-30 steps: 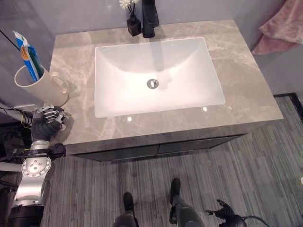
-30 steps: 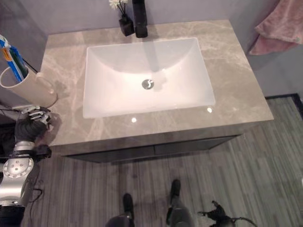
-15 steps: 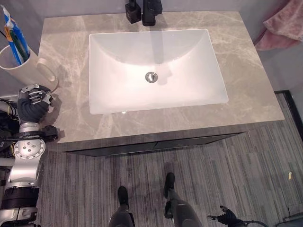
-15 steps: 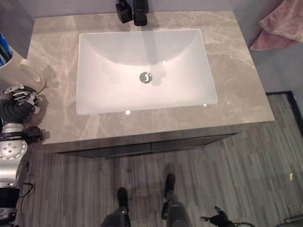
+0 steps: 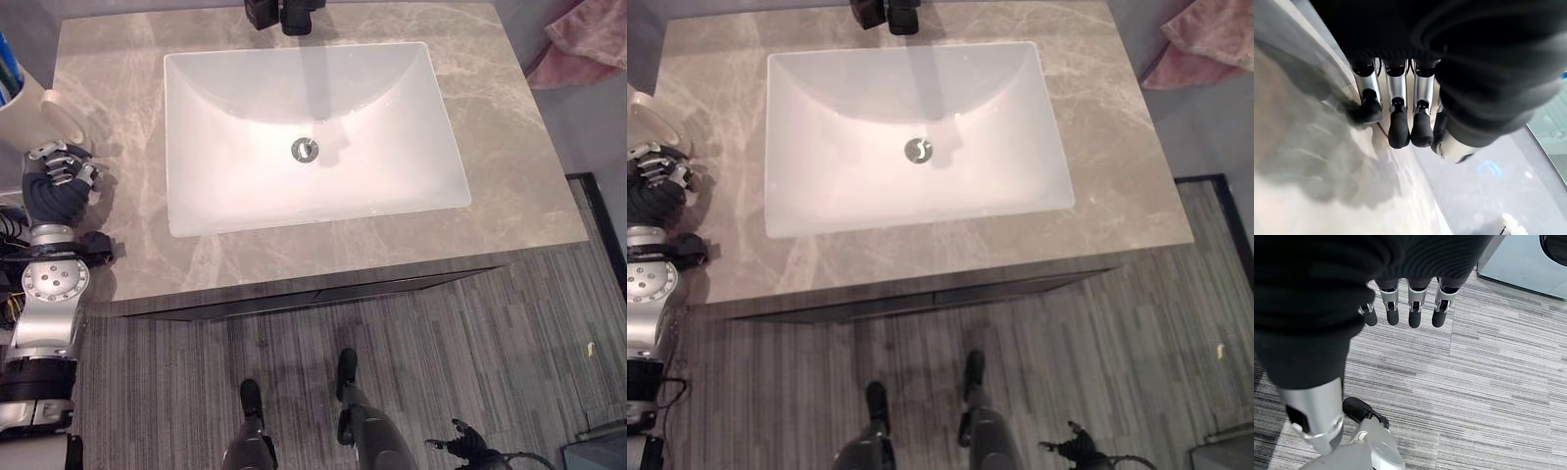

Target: Put brush and paste in cup on sink, flatten towel.

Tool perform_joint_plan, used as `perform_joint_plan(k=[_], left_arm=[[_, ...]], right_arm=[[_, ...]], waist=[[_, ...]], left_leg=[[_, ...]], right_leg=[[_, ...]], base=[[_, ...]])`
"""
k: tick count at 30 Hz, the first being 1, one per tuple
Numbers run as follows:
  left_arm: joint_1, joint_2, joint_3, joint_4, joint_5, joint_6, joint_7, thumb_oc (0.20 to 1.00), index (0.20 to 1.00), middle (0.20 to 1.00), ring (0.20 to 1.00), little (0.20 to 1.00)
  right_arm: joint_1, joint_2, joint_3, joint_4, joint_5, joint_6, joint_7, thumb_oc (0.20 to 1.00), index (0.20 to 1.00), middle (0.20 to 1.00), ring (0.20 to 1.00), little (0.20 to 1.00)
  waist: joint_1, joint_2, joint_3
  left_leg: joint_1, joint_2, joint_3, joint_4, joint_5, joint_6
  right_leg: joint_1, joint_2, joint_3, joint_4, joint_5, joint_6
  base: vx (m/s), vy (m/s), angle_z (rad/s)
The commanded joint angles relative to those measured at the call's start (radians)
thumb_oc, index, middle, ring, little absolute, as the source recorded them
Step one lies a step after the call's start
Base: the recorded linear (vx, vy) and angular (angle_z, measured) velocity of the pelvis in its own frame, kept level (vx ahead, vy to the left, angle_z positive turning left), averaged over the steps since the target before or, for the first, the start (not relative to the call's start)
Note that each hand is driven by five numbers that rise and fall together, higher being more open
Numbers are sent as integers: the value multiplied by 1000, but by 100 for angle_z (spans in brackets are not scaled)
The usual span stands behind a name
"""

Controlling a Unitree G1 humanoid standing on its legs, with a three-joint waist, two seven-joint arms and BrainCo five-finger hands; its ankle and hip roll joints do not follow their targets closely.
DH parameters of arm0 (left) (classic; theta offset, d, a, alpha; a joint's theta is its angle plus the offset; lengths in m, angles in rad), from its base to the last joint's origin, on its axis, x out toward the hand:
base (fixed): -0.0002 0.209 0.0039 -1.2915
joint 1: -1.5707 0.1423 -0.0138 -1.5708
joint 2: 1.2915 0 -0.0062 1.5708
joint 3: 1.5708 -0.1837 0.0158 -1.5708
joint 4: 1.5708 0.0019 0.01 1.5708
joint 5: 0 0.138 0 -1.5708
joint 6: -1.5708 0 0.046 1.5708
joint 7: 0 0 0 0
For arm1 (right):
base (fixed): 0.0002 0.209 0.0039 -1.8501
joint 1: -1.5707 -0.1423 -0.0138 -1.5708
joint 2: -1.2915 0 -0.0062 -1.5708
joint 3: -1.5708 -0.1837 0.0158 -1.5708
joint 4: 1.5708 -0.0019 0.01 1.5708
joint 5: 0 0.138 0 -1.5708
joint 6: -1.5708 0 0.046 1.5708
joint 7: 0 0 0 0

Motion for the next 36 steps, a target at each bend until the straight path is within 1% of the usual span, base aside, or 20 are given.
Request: perform_joint_plan(k=[1, 5, 8, 14, 17, 18, 22, 23, 27, 30, 36], left_arm=[[-55, 67, -43, 70, 29, -7, 38, 200, 200, 200, 200, 200], [-50, 58, -49, 63, 29, -6, 38, 200, 200, 200, 200, 200], [0, 38, -32, 13, 34, -7, 25, 200, 200, 200, 200, 200], [157, 15, 56, -97, 15, -22, -26, 200, 200, 200, 200, 200], [184, 18, 77, -105, 18, -23, -31, 200, 200, 200, 200, 200], [206, 18, 98, -107, 20, -23, -31, 200, 200, 200, 200, 200], [219, 18, 118, -95, 26, -19, -22, 200, 200, 200, 200, 200], [206, 21, 134, -70, 42, -14, 4, 200, 200, 200, 200, 200], [174, 34, 137, -38, 63, -8, 28, 200, 200, 200, 200, 200], [95, 71, 124, 38, 78, 4, 64, 200, 200, 200, 200, 200], [8, 116, 79, 127, 85, 16, 93, 200, 200, 200, 200, 200]], right_arm=[[1, -6, 36, -4, 24, 6, -27, 1000, 1000, 1000, 1000, 1000], [1, -1, 37, -2, 28, 5, -31, 1000, 1000, 1000, 1000, 1000], [4, 1, 35, 4, 21, 8, -31, 1000, 1000, 1000, 1000, 1000], [12, -13, 11, 6, -4, 15, -22, 1000, 1000, 1000, 1000, 1000], [10, -19, 6, 8, -10, 15, -20, 1000, 1000, 1000, 1000, 1000], [8, -23, 2, 7, -12, 14, -18, 1000, 1000, 1000, 1000, 1000], [5, -30, 3, 5, -17, 14, -16, 1000, 1000, 1000, 1000, 1000], [3, -35, 4, 4, -20, 12, -18, 1000, 1000, 1000, 1000, 1000], [1, -38, 10, -2, -21, 10, -18, 1000, 1000, 1000, 1000, 1000], [4, -42, 16, 0, -14, 10, -19, 1000, 1000, 1000, 1000, 1000], [7, -37, 25, 12, -2, 10, -19, 1000, 1000, 1000, 1000, 1000]], waist=[[-15, -25, -13], [-14, -22, -14], [-9, -18, -20], [11, -2, -33], [16, 3, -36], [19, 4, -38], [22, 5, -43], [22, 3, -43], [19, -1, -43], [8, -10, -37], [0, -22, -34]], left_leg=[[-68, -7, -15, 2, 89, 16], [-65, -7, -16, 2, 87, 16], [-52, -8, -17, 2, 82, 16], [-22, -8, -21, 2, 73, 17], [-21, -8, -25, 2, 73, 17], [-21, -8, -27, 2, 74, 16], [-26, -8, -31, 2, 76, 16], [-32, -6, -33, 2, 79, 16], [-43, -2, -33, 2, 82, 14], [-59, 2, -34, 2, 88, 11], [-68, 8, -31, 2, 92, 10]], right_leg=[[61, -47, 67, -3, 0, 65], [65, -47, 69, -3, -4, 65], [76, -47, 72, -3, -13, 62], [108, -48, 65, -3, -28, 56], [112, -48, 62, -3, -31, 55], [113, -48, 59, -3, -32, 55], [111, -47, 57, -3, -34, 53], [107, -43, 55, -3, -33, 53], [95, -38, 54, -3, -31, 53], [81, -34, 52, -3, -25, 54], [68, -29, 62, -3, -17, 56]], base=[[0, 0, 0], [8, -4, -4], [0, 0, 0], [0, 0, 0], [0, 0, 0], [0, 0, 0], [-22, -12, 9], [-34, -24, 11], [-15, -10, 2], [0, 0, 0], [-1, -4, 0]])
